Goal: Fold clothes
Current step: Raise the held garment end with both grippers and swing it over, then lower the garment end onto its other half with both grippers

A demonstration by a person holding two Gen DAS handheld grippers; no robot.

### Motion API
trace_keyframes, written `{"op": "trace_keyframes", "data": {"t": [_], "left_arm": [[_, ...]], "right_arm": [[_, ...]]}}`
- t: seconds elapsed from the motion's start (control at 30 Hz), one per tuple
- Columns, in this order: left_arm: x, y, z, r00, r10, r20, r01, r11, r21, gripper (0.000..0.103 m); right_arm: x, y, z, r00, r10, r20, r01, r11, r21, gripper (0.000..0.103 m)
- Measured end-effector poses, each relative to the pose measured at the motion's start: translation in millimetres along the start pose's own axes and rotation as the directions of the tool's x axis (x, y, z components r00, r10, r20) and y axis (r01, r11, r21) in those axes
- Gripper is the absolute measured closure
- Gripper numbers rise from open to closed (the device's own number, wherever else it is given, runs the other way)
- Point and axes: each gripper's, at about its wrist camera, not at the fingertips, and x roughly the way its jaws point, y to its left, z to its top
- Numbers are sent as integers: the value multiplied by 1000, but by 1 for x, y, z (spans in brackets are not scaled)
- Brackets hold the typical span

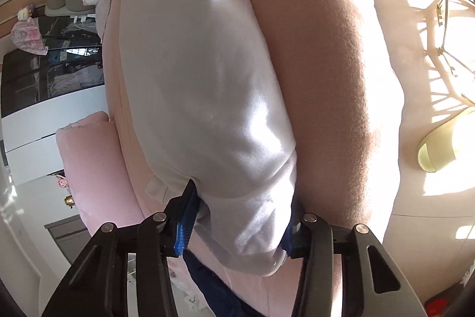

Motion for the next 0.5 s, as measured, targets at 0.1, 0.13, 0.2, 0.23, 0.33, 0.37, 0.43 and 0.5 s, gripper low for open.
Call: {"op": "trace_keyframes", "data": {"t": [0.1,0.13,0.2,0.23,0.33,0.37,0.43,0.5], "left_arm": [[8,24,1,993,-114,-4,113,986,-119,61],[11,35,-1,984,-177,0,174,969,-177,61],[22,60,-5,948,-316,25,309,904,-297,61],[27,71,-7,925,-377,45,368,861,-352,61],[41,95,-14,853,-507,122,499,726,-473,61],[44,102,-16,832,-535,145,528,684,-503,61],[51,116,-21,786,-586,197,580,589,-563,61],[58,130,-29,728,-632,266,633,472,-613,61]], "right_arm": [[4,-19,-1,996,93,3,-93,994,51,60],[6,-28,-2,990,141,10,-141,987,76,60],[9,-46,-5,969,242,39,-245,959,141,60],[11,-55,-7,954,292,61,-298,937,183,60],[17,-80,-17,899,413,143,-437,842,316,60],[19,-88,-21,877,447,176,-480,800,360,60],[23,-99,-33,826,506,250,-562,695,448,60],[27,-111,-46,768,549,330,-633,572,521,60]]}}
